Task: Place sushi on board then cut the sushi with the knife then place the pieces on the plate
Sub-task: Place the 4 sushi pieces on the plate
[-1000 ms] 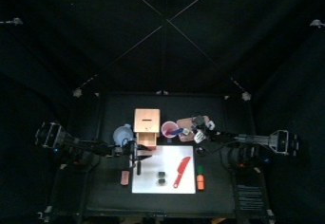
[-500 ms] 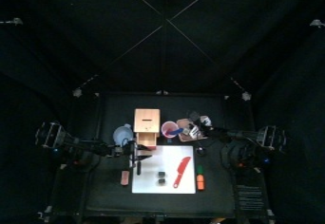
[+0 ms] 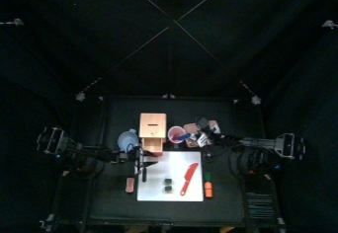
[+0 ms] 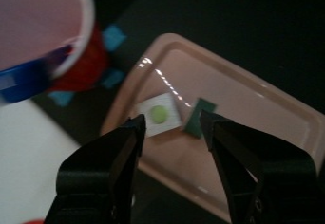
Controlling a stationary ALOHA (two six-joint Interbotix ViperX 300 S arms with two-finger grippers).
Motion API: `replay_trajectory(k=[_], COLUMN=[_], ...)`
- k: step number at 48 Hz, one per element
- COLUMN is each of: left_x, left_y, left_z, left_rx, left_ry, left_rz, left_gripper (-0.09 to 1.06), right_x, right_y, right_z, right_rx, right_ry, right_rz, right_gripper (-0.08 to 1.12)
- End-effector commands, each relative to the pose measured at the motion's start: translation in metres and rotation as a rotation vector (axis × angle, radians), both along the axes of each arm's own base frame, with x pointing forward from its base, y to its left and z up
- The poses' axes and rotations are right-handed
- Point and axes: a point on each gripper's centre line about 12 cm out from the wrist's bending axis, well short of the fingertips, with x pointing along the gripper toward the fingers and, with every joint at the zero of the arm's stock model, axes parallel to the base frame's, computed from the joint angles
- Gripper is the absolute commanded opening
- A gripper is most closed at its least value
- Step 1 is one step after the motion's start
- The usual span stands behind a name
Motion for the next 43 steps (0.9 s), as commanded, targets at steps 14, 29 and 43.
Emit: replay_trajectory(k=[14,29,43], left_x=[0.006,0.006,0.005], left_y=[0.000,0.000,0.001], left_z=[0.009,0.010,0.009], left_rx=[0.000,-0.001,-0.001], left_ry=[-0.032,-0.035,-0.030], left_rz=[0.003,0.003,0.003], left_gripper=[0.74,0.74,0.74], right_x=[0.051,0.116,0.145], right_y=[0.113,0.166,0.183], right_z=[0.006,0.001,-0.011], right_rx=[0.040,0.045,0.034], right_ry=[-0.087,-0.105,-0.099], right_rz=[0.454,0.611,0.662], right_gripper=[0.85,0.85,0.85])
